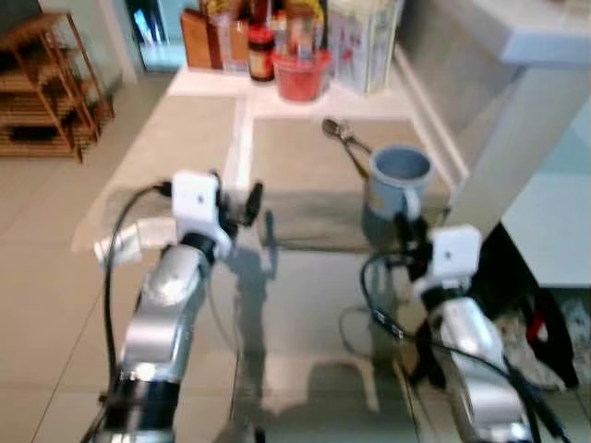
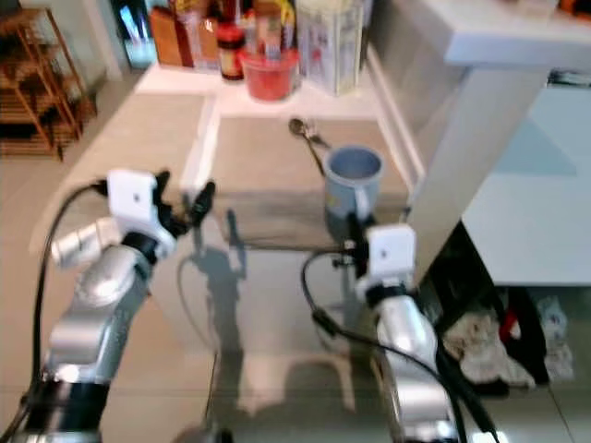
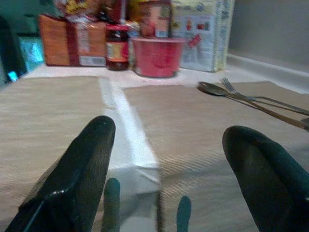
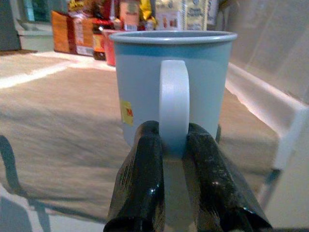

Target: Setting the table

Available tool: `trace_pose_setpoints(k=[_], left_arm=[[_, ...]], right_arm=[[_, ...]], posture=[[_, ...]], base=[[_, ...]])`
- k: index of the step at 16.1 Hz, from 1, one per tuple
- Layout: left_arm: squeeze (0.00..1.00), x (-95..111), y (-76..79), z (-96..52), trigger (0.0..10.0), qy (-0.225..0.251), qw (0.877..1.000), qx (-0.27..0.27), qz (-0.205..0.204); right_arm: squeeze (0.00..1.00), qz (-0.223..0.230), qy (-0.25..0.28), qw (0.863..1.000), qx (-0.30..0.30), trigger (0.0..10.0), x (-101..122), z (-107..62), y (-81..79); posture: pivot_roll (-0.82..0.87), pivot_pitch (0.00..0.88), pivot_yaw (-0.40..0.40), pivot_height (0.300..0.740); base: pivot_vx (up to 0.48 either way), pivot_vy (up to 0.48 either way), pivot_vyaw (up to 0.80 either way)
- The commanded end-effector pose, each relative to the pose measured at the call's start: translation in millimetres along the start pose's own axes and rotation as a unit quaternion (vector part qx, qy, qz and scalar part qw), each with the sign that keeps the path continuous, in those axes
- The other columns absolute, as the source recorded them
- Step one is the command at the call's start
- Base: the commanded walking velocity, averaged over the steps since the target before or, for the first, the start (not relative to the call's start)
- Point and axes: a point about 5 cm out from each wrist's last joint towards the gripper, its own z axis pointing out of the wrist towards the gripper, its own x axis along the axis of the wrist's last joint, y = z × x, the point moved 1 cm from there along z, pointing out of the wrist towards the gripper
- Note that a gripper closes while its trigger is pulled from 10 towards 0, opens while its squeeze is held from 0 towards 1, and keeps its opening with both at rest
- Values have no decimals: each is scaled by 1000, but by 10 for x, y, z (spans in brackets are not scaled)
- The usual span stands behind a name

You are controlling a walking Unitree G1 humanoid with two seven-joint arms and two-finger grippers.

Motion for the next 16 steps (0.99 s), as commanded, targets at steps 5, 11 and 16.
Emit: trace_pose_setpoints(k=[5, 11, 16], left_arm=[[0, 70, 70, 9, 10000, 14, 1000, -9, -9], [0, 84, 63, 51, 10000, 11, 1000, 2, -20], [0, 88, 107, 69, 10000, 13, 1000, -10, -13]], right_arm=[[0, 2, -13, 1000, -8, 0, -47, 7, 73], [0, 12, -20, 1000, -13, 0, -80, 21, 87], [0, 13, -24, 1000, -13, 0, -101, 7, 86]], posture=[[7, 33, -3, 740], [3, 35, -2, 740], [-2, 37, 1, 740]], base=[[0, 0, 0], [-361, 0, 0], [-178, 0, 0]])
